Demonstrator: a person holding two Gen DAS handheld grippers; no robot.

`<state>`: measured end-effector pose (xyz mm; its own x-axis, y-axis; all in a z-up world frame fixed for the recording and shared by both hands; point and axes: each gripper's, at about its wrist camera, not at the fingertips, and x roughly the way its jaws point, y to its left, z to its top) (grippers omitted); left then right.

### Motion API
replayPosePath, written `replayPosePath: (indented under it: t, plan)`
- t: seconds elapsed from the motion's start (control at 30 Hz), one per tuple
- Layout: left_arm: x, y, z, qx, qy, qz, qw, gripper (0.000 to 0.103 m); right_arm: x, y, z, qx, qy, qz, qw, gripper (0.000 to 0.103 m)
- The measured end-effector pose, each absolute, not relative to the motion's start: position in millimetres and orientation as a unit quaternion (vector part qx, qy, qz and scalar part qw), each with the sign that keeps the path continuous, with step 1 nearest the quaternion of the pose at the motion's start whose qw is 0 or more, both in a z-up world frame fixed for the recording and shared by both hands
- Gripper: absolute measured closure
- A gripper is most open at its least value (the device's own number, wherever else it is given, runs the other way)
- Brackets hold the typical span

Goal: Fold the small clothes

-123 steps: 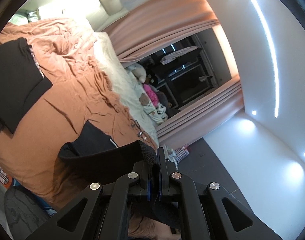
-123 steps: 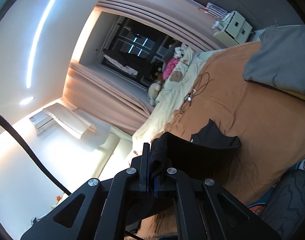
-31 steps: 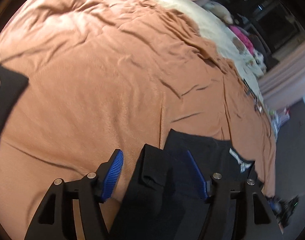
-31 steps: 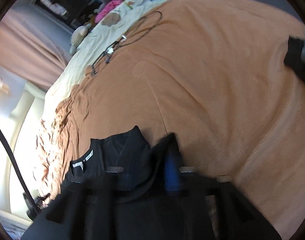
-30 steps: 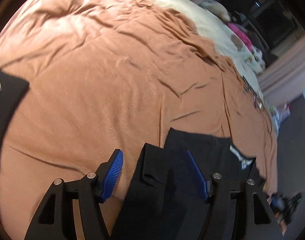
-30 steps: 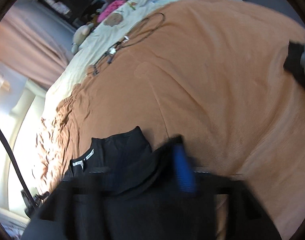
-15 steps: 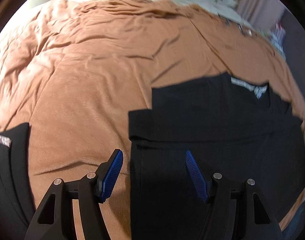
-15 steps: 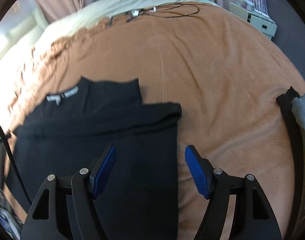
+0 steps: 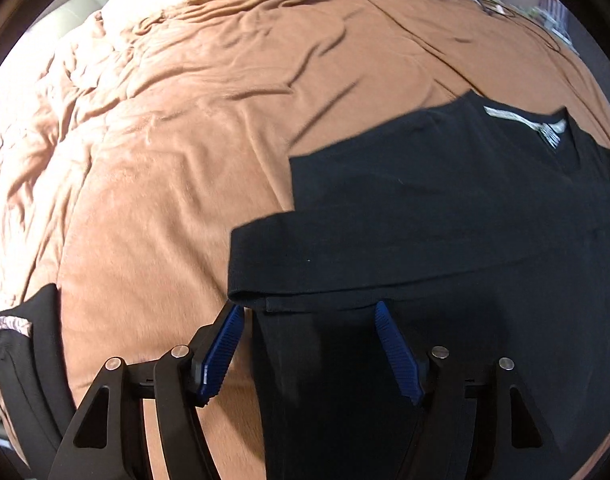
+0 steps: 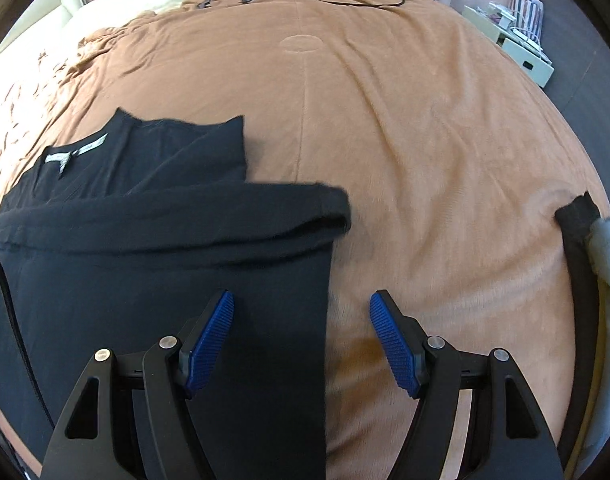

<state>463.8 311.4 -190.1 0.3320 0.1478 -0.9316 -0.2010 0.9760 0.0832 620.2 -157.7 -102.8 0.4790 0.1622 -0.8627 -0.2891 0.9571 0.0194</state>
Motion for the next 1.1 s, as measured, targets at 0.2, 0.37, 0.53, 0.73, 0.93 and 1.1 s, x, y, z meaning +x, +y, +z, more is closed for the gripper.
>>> replayPosePath:
  t: [0.2, 0.37, 0.53, 0.73, 0.93, 1.1]
  plan:
    - [485.9, 318.1, -193.1, -0.035, 0.557, 0.121, 0.821, 0.031, 652.5, -155.5, -108.7, -0.054, 0.493, 0.116, 0.861, 0.034]
    - [505.6, 325.8, -195.3, -0.048, 0.556, 0.141, 0.818, 0.025, 679.0, -151.9, -111.5, -0.044, 0.486, 0.1, 0.867, 0.034]
    - [521.3, 338.9, -192.4, -0.076, 0.542, 0.172, 0.819, 0.025, 698.6, -143.8, -115.1, -0.038, 0.485, 0.085, 0.869, 0.034]
    - [524.5, 358.4, -177.9, -0.091, 0.511, 0.216, 0.827, 0.028, 706.7, -151.8, -110.4, -0.015, 0.476, 0.072, 0.876, 0.034]
    - [500.7, 392.4, -157.1, -0.157, 0.468, 0.201, 0.847, 0.033, 700.0, -177.5, -94.2, 0.052, 0.46, 0.107, 0.88, 0.036]
    - [494.1, 391.1, -157.3, -0.167, 0.472, 0.151, 0.852, 0.033, 697.2, -185.9, -100.1, 0.064, 0.466, 0.152, 0.869, 0.036]
